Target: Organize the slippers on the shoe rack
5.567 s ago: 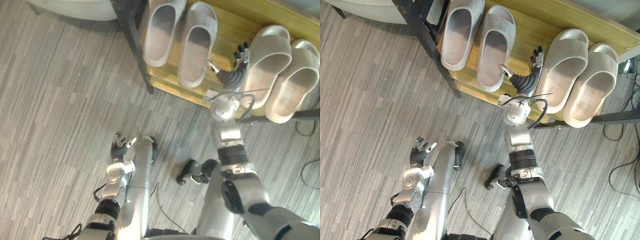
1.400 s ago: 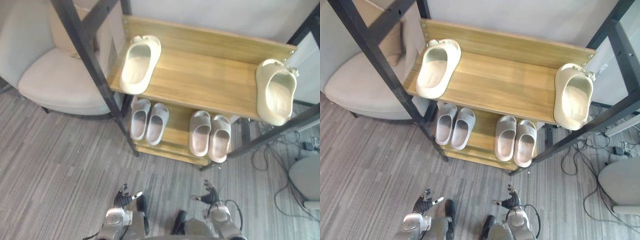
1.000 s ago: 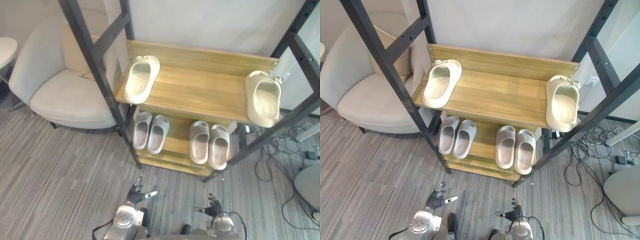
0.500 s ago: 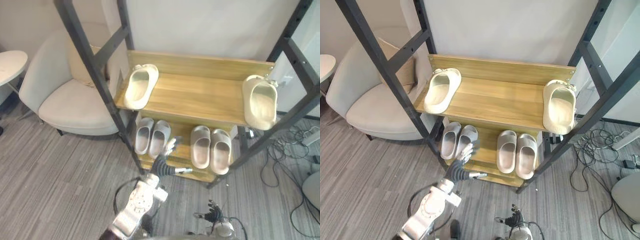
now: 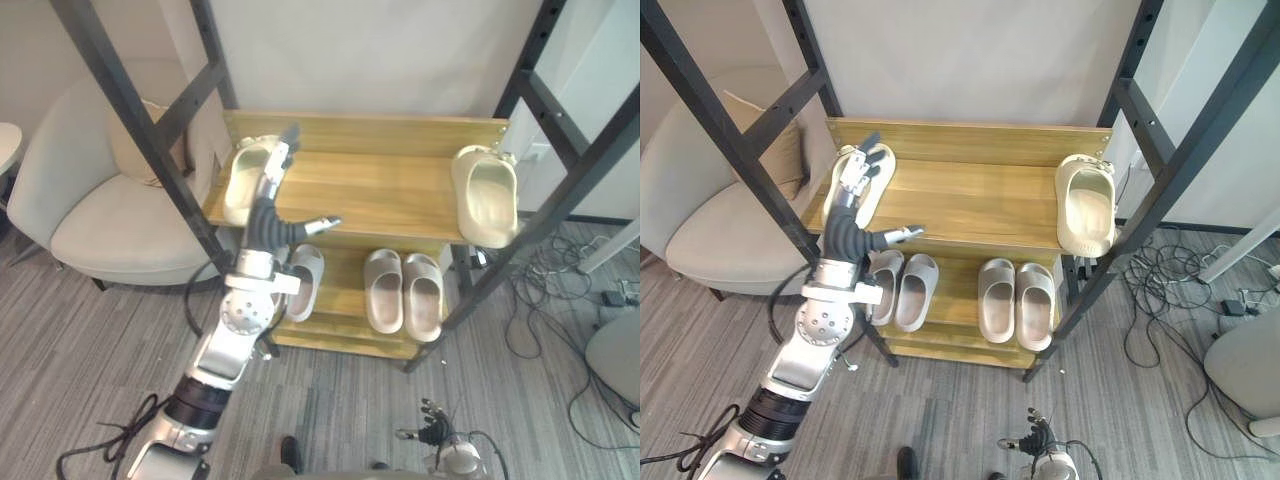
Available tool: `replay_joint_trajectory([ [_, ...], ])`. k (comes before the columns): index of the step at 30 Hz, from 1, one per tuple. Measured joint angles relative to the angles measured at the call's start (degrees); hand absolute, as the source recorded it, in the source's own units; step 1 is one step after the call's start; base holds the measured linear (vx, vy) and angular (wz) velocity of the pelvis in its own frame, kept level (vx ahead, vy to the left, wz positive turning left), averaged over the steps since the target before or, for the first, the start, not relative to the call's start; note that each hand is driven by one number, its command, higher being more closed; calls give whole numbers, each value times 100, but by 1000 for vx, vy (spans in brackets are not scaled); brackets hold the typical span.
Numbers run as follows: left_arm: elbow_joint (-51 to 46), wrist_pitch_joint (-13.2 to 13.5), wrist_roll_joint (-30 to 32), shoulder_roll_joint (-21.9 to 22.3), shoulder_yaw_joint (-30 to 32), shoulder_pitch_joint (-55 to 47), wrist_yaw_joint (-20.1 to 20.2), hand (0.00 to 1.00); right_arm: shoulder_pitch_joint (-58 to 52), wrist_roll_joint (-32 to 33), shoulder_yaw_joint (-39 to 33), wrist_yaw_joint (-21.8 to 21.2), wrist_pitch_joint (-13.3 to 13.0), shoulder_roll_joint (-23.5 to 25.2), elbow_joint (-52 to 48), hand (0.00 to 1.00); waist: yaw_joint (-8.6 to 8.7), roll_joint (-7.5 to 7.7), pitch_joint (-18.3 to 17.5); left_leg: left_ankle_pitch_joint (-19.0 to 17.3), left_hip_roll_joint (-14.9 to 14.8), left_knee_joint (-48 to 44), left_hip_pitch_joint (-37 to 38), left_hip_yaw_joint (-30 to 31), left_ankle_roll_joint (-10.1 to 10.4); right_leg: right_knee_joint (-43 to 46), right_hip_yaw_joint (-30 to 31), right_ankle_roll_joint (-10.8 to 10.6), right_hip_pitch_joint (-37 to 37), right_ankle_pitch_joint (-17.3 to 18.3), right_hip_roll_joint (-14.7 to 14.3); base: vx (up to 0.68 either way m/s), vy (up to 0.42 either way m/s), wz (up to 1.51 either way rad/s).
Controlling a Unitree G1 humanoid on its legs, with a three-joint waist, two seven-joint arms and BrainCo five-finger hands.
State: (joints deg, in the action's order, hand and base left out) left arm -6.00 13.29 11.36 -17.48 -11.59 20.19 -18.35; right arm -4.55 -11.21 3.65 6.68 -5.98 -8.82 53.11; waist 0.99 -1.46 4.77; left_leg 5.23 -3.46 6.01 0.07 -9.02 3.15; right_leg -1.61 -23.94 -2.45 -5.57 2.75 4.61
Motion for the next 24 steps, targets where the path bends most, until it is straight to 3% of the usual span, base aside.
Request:
replay_joint_trajectory([
  [5, 767, -82, -38, -581, 746, 238, -90, 0, 9, -2, -1, -108, 7, -10, -57, 0, -7, 18, -7, -11, -6, 27, -5, -112, 12, -183, 119, 12, -1, -116, -29, -37, 14, -13],
  [12, 1551, -246, -263, -1398, 1140, 884, -165, 0, 117, -5, -37, -126, 57, -13, -61, 0, -33, 133, 17, -16, -1, -5, -297, -284, 19, -203, 336, 20, 390, -234, -52, -7, 22, -15],
  [24, 2615, -422, -798, -1734, 1186, 2094, -174, 0, 247, -1, -73, -153, 82, -15, -72, 0, -11, 205, 146, -11, -56, -9, -750, -362, 16, -184, 683, 69, 974, -361, -99, -5, 9, -15],
])
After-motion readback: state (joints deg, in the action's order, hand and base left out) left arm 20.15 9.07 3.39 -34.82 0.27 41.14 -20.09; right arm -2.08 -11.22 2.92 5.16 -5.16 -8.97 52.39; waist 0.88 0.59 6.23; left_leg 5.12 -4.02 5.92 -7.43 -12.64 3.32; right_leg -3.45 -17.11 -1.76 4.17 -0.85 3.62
